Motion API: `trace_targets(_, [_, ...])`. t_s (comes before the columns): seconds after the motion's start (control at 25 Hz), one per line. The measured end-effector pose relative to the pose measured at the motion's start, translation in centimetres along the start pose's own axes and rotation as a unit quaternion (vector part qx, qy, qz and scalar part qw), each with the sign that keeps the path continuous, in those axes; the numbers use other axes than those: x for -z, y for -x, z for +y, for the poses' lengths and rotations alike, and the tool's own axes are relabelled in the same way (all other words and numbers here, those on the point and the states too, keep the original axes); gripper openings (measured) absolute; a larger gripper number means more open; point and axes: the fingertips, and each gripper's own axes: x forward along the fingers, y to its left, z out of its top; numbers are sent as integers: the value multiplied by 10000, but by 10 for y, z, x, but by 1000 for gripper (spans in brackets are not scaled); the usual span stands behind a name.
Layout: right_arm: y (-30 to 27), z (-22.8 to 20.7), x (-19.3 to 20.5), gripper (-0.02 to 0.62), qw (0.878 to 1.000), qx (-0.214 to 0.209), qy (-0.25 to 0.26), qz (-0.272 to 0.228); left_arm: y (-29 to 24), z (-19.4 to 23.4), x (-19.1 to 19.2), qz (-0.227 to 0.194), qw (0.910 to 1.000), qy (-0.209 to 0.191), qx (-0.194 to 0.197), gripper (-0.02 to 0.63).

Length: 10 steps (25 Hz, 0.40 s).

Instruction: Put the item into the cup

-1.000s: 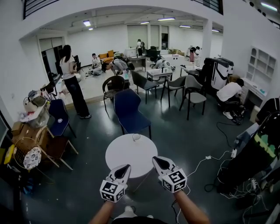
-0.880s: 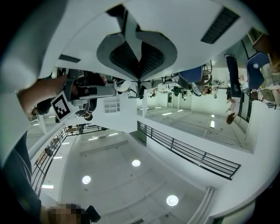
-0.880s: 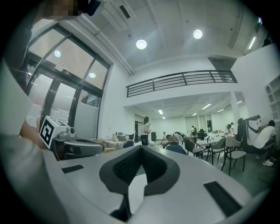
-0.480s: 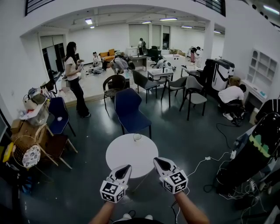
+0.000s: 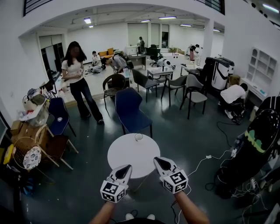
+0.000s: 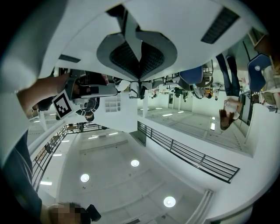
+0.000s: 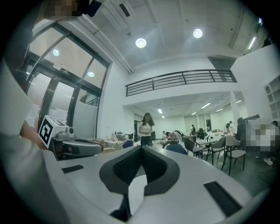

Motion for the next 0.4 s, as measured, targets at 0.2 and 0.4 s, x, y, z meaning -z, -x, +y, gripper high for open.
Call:
trace_targets(0.2, [-6,0,7,17,10000,11,-19,46,-1,6,3,-22,10000,73,25,16])
trace_targets(0.4, [-13,1,10,17,10000,10,-4,48,0,20,0,-94,9999,121,-76,16])
